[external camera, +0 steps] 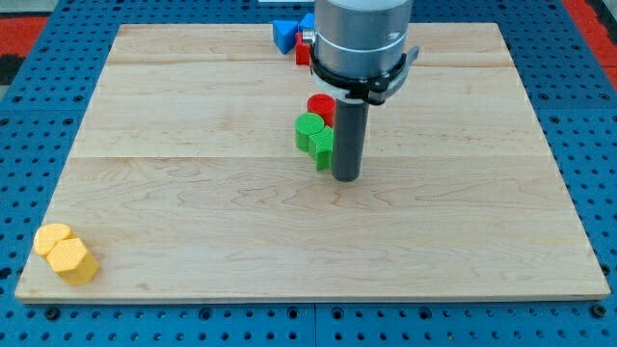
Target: Point your arm to bottom left
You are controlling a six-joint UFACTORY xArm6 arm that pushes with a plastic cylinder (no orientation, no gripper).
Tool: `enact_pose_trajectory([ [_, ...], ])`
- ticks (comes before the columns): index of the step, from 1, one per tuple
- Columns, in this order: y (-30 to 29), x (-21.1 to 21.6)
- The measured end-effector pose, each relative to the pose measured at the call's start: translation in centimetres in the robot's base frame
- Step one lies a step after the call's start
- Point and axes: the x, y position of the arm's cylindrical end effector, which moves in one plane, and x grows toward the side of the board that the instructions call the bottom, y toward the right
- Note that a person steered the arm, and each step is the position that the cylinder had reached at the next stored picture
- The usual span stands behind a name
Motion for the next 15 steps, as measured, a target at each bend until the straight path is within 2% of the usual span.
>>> enact_pose_trajectory([
  [2,0.1,-1.8],
  [3,0.1,3.9],
  [4,-2.4,9.7],
  [5,-8.7,11.1],
  [6,-13.4,8.8],
  [7,-19.3,3.8],
  [8,-29.1,2.1],
  [9,-34.2,2.1],
  [12,-34.3,4.8],
  [15,-34.3,9.9],
])
